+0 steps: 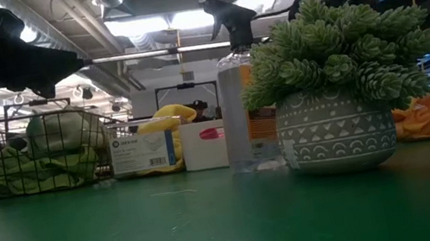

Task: Sort microfiber towel by color & place in baskets
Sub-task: Put the light blue microfiber towel into the middle transparent bin, then return to Home Position

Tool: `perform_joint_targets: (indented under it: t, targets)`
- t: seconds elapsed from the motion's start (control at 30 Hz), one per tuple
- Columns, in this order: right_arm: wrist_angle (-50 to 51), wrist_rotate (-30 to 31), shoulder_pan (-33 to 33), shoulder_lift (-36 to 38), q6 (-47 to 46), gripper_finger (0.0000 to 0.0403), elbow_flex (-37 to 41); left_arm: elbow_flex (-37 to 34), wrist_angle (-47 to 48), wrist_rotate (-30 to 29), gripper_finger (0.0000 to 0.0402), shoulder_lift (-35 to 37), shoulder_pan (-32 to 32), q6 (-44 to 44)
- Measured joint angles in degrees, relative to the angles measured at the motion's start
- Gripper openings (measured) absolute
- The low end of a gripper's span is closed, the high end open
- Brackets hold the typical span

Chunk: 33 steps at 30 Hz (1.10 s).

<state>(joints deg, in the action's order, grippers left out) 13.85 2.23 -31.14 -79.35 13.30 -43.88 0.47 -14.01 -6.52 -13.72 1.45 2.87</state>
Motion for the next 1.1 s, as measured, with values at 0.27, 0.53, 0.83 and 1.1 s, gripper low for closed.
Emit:
perform_joint_targets:
  t: [0.27, 0.53, 0.83, 1.1]
  targets:
    - [7.01, 0.14, 0.0, -0.02, 0.58, 0.0119, -4.66, 0.0, -0.01, 0.0, 0.0112, 0.01, 0.02, 0.0]
    - [23.35, 0.14, 0.0, -0.02, 3.61, 0.0162, -16.53, 0.0, -0.01, 0.02, 0.0112, 0.0, 0.0, 0.0]
    - [37.4, -0.82, 0.0, 0.0, 3.62, 0.0161, -29.99, 0.0, -0.01, 0.01, 0.0112, 0.0, 0.02, 0.0]
    - [39.85, -9.52, 0.0, 7.14, 3.08, 0.016, -31.02, 0.0, -0.01, 0.0, 0.0112, 0.02, 0.02, -0.42]
